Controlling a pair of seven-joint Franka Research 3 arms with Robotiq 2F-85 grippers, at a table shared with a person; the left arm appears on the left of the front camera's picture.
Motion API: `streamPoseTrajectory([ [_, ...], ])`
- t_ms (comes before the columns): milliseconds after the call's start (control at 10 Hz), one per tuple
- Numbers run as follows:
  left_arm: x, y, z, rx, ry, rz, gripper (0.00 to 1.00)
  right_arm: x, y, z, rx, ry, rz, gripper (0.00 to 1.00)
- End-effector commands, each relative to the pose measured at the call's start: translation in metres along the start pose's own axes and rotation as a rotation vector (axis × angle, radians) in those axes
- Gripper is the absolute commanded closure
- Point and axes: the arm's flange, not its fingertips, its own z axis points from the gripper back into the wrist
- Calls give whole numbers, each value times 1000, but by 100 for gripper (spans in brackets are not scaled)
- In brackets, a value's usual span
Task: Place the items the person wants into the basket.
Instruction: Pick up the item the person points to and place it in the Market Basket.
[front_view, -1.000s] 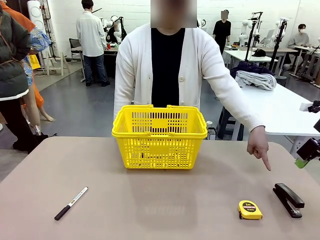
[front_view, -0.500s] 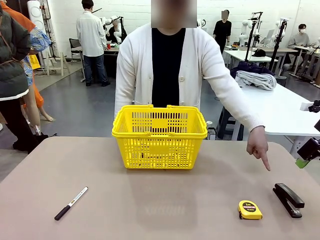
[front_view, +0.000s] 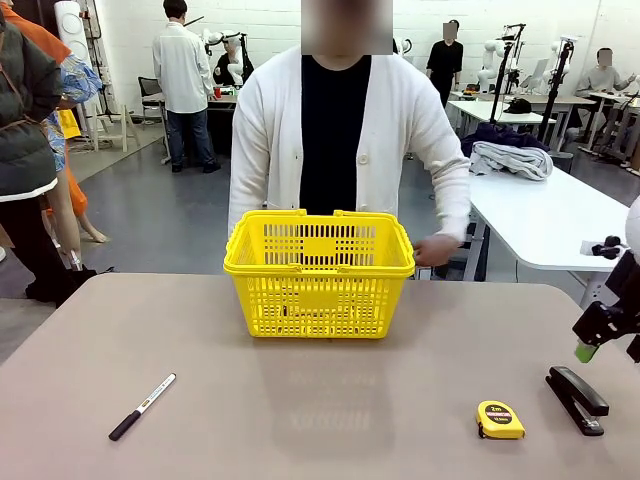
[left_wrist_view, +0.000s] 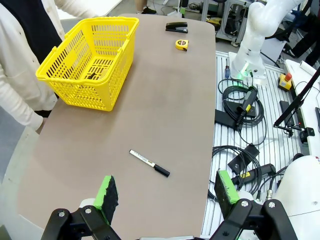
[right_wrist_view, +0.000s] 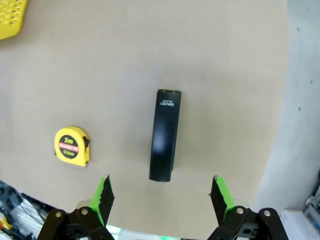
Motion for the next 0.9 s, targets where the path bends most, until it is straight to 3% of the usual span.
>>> streamPoseTrajectory([
  [0, 0, 1, 2, -3, -19, -20, 0, -9, 4, -20, -65, 25, -20, 0],
  [800, 0, 1, 2, -3, -19, -20, 0, -6, 11, -80, -93, 129, 38, 0],
])
